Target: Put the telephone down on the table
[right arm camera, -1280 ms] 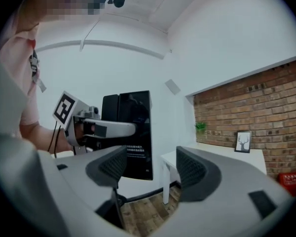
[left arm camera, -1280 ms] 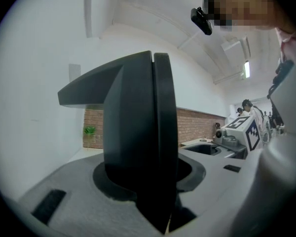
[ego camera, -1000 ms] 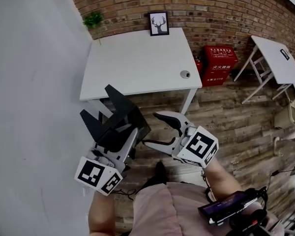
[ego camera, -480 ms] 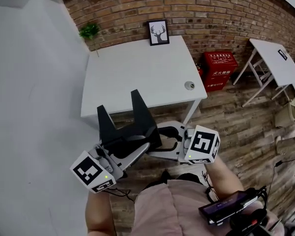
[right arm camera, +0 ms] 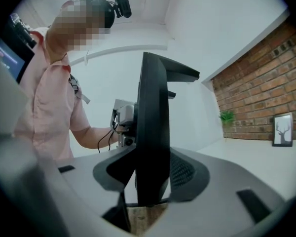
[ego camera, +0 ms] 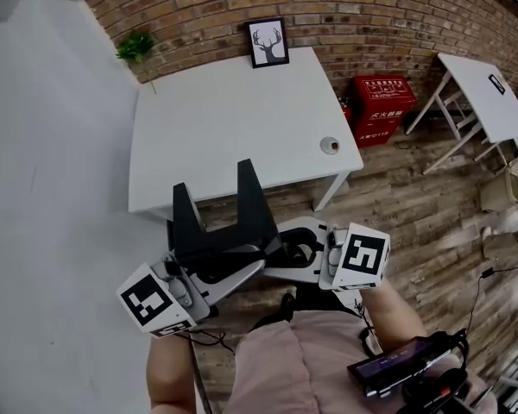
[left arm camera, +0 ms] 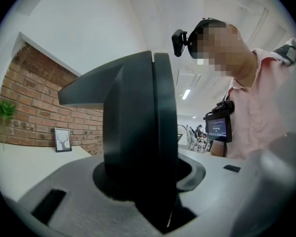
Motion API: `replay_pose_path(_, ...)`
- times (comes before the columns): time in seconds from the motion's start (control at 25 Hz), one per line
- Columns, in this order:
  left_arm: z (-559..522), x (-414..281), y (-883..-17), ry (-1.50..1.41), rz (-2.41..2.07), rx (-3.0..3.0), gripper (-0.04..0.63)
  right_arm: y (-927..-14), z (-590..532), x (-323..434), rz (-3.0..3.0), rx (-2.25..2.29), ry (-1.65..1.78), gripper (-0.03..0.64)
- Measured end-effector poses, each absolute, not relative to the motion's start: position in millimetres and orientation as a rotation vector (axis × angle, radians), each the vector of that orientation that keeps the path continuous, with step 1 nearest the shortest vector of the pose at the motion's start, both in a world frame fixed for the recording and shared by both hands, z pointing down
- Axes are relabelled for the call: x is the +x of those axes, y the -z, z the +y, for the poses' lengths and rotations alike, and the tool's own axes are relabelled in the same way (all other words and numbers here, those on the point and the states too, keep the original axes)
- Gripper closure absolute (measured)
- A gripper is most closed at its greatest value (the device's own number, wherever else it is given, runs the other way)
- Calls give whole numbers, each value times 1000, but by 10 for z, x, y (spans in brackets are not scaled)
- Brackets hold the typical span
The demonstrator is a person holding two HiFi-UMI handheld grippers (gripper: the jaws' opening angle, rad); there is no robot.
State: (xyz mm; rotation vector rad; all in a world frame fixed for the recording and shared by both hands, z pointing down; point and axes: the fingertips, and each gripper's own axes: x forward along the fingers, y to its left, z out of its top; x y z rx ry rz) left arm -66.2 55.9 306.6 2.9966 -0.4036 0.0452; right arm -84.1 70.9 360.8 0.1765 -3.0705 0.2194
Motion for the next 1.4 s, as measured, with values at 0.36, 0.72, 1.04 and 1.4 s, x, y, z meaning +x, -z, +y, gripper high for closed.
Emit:
replay_pose_path(0.36,-283,-483,-3330,-103,-395,2936,425,-3820,-98,-689,-3079,180,-349,430)
replay_pose_path(0.72,-1174,-341,-3534,-117,-420,2860,425,-4081,-958,-517,-3063,140,-382,428)
replay_pose_path(1.04,-1778,-245,-3453,-130,-503,2842,425,-4007,-1555,-410,-3070,83,-382,425)
replay_pose_path(1.4,-2196,-390,-3121,-137,-552,2892,423,-3672,-2013,-566,-3094,61,-296,422)
